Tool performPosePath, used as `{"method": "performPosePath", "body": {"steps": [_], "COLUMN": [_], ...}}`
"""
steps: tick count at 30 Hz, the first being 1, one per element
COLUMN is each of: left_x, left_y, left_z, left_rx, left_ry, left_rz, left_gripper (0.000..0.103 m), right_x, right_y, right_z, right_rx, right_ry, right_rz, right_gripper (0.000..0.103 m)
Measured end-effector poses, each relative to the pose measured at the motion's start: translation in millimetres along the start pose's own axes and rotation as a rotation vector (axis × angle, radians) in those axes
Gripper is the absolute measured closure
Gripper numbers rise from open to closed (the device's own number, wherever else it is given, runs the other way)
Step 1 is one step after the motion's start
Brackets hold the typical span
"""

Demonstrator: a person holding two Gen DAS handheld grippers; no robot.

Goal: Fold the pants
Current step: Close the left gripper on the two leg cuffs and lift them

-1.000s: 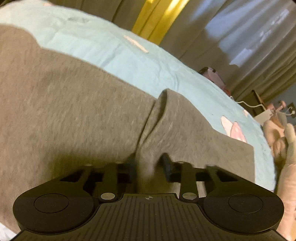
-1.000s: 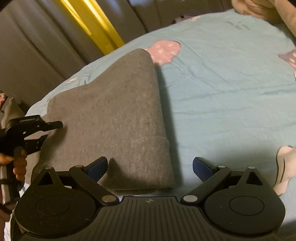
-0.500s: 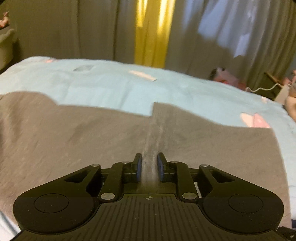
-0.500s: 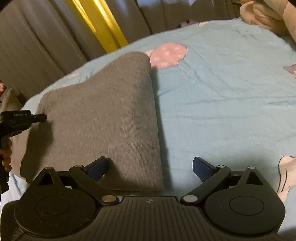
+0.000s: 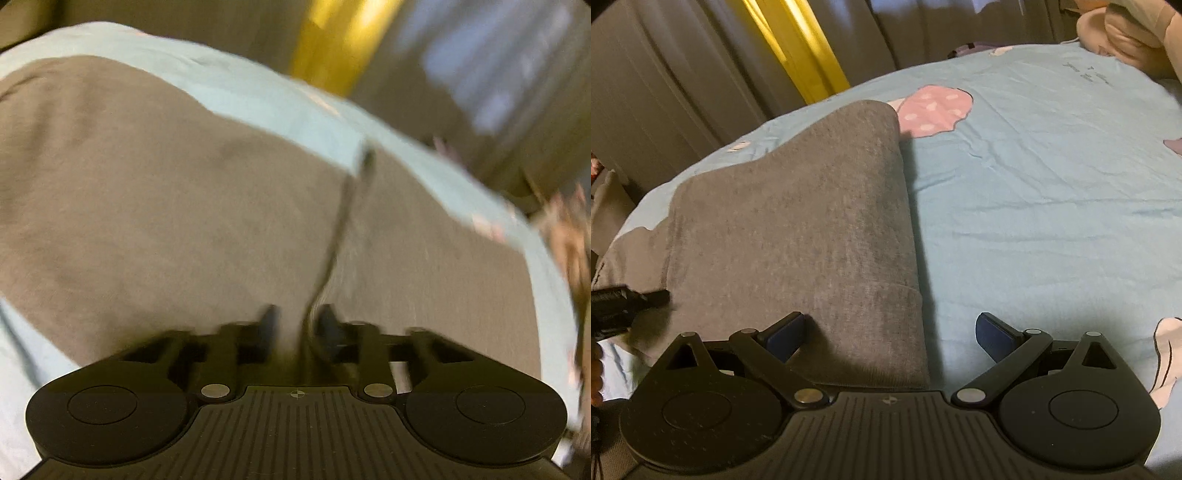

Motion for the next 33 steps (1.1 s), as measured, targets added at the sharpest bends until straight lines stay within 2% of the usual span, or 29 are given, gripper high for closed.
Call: {"method": "performPosePath", "body": {"steps": [1, 2, 3, 4, 6, 8, 11, 14, 18, 24, 29, 30, 32, 33], "left_x": [8, 17, 30, 45, 80, 118, 172, 216, 247, 257, 268, 268, 265, 265], "left_y": [5, 10, 15, 18, 25, 31, 37, 35, 29, 46, 57, 61, 62, 63], "left_z": [-7, -14, -22, -30, -48, -63, -80, -82, -73, -54, -26, -21, -17, -14], "left_rx": [-0.053, -0.099, -0.136, -0.163, -0.220, -0.263, -0.299, -0.305, -0.309, -0.323, -0.329, -0.334, -0.323, -0.312], "left_ry": [0.046, 0.079, 0.098, 0.086, 0.081, 0.125, 0.149, 0.147, 0.033, -0.015, -0.002, 0.005, 0.043, 0.067], "left_rz": [-0.006, -0.015, -0.050, -0.102, -0.211, -0.293, -0.418, -0.552, -0.710, -0.738, -0.776, -0.776, -0.751, -0.741], "left_gripper": [0.075, 0.065, 0.040, 0.035, 0.033, 0.032, 0.029, 0.029, 0.028, 0.025, 0.025, 0.027, 0.045, 0.059], "right_x": [-1, -2, -3, -4, -4, -3, 1, 2, 0, 1, 0, 0, 0, 0], "right_y": [0, 0, 0, 0, 1, 1, 0, 0, 0, -1, -2, -2, -2, -2], "right_z": [0, -1, -2, -4, -6, -4, 0, 2, 2, 4, 4, 5, 4, 4], "right_rx": [0.000, -0.004, -0.010, -0.017, -0.027, -0.025, -0.010, -0.001, 0.005, 0.015, 0.017, 0.018, 0.017, 0.017], "right_ry": [-0.004, -0.008, -0.012, -0.012, -0.002, -0.005, -0.007, -0.012, -0.021, -0.034, -0.035, -0.036, -0.036, -0.036], "right_rz": [0.004, 0.009, 0.016, 0.023, 0.028, 0.017, -0.004, -0.011, 0.003, -0.002, -0.001, -0.002, -0.003, -0.003], "right_gripper": [0.004, 0.004, 0.004, 0.004, 0.004, 0.004, 0.004, 0.004, 0.004, 0.004, 0.004, 0.004, 0.004, 0.004]}}
Point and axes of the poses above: each gripper's, at about its wrist camera, not at the fingertips, and z roughly the way its jaws point, x to its left, y to its top, the point moved 5 cm from there along z, roughly the way its jaws point, and after that the axes turned 8 degrees about -x, right-handed, at the moved point
